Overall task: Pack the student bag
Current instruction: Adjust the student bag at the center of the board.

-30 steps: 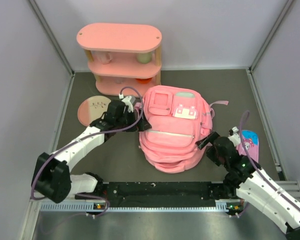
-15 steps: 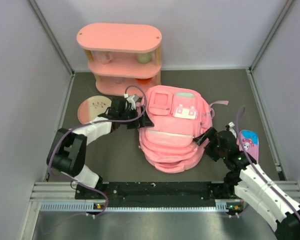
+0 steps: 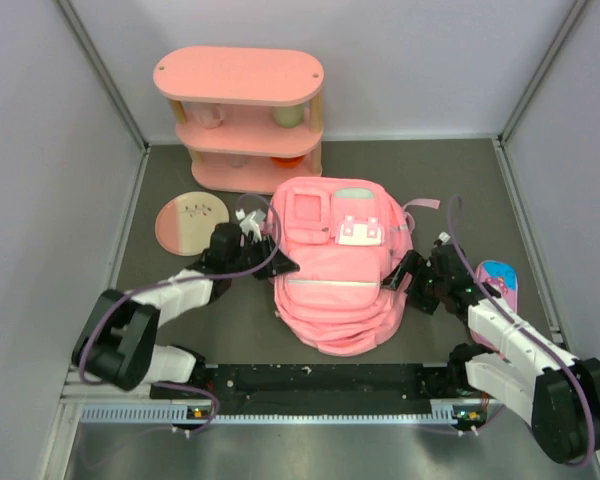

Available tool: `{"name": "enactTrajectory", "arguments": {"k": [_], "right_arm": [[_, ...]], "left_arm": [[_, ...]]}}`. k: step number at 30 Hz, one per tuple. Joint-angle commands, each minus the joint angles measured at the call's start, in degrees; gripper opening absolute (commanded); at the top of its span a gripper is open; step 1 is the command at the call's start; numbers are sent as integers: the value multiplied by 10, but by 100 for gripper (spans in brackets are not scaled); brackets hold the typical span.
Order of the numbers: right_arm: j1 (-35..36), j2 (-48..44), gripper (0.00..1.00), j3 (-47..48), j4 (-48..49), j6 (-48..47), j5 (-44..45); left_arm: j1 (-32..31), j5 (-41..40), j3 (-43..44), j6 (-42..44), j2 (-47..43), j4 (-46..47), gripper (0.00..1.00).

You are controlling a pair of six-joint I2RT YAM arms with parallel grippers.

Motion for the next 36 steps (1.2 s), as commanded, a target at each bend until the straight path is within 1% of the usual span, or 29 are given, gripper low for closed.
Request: {"name": "enactTrajectory", "arguments": {"k": [1, 3, 4, 5, 6, 8, 9, 10, 11, 12, 13, 15, 17, 18, 19, 20, 21, 22, 24, 25, 26, 27, 28, 29, 31, 32, 33, 35, 36], "right_arm": [[-6, 50, 91, 62, 54, -60, -52], [-6, 66, 91, 80, 88, -63, -76], [-6, 84, 92, 87, 100, -66, -84], [-6, 94, 92, 106, 120, -70, -89], [-6, 104, 92, 118, 125, -72, -95], [-6, 154, 93, 165, 136, -89, -107], [-7, 176, 94, 187, 131, -104, -123], [-8, 195, 95, 229, 123, -109, -127], [-8, 231, 95, 247, 119, -116, -135], [-10, 245, 96, 264, 118, -126, -149], [-12, 254, 96, 293, 110, -128, -149], [-23, 260, 97, 305, 101, -127, -127], [-35, 245, 98, 310, 76, -130, -103], [-36, 218, 99, 308, 59, -137, -53], [-37, 199, 99, 300, 24, -143, -26], [-37, 180, 99, 289, 15, -145, -4], [-37, 133, 99, 276, 8, -143, 14], [-37, 109, 99, 245, 0, -137, 15], [-36, 52, 99, 212, -8, -115, -5], [-36, -9, 99, 175, -11, -103, -15], [-36, -41, 99, 155, -14, -92, -30], [-36, -70, 98, 137, -16, -65, -58], [-36, -136, 97, 105, -22, -51, -70], [-36, -164, 95, 89, -29, -35, -105], [-35, -242, 90, 47, -31, 5, -142], [-34, -266, 88, 36, -43, 18, -173], [-31, -285, 85, 26, -52, 35, -183], [-25, -328, 81, 10, -74, 44, -205], [-22, -339, 80, 8, -89, 49, -211]], "left_arm": [[-65, -39, -97, -57, -103, 3, 33], [-108, -73, -129, -86, -149, 4, 38], [-122, -89, -135, -111, -163, 0, 43], [-134, -120, -145, -122, -177, -6, 55], [-156, -133, -148, -131, -202, -12, 62], [-173, -162, -147, -150, -221, -25, 73], [-183, -165, -143, -151, -232, -32, 75], [-187, -169, -137, -150, -236, -41, 77], [-190, -178, -125, -149, -237, -53, 82], [-192, -181, -120, -147, -240, -76, 84], [-194, -184, -115, -142, -242, -84, 85], [-193, -195, -111, -133, -250, -112, 92], [-193, -205, -106, -127, -260, -139, 95], [-193, -216, -105, -122, -271, -170, 95], [-194, -221, -104, -120, -279, -183, 95], [-194, -226, -106, -118, -296, -193, 96], [-193, -237, -106, -116, -304, -204, 97], [-194, -243, -106, -114, -314, -231, 98], [-194, -256, -103, -104, -338, -250, 99], [-194, -266, -101, -100, -345, -264, 98], [-194, -272, -97, -95, -353, -270, 98], [-194, -278, -92, -88, -357, -279, 98], [-192, -290, -88, -84, -358, -286, 98], [-192, -296, -78, -81, -356, -298, 98], [-192, -299, -66, -70, -353, -296, 94], [-192, -296, -62, -68, -346, -287, 88], [-192, -289, -56, -64, -340, -281, 84], [-193, -254, -30, -60, -319, -272, 75], [-193, -239, -20, -61, -310, -270, 73]]}}
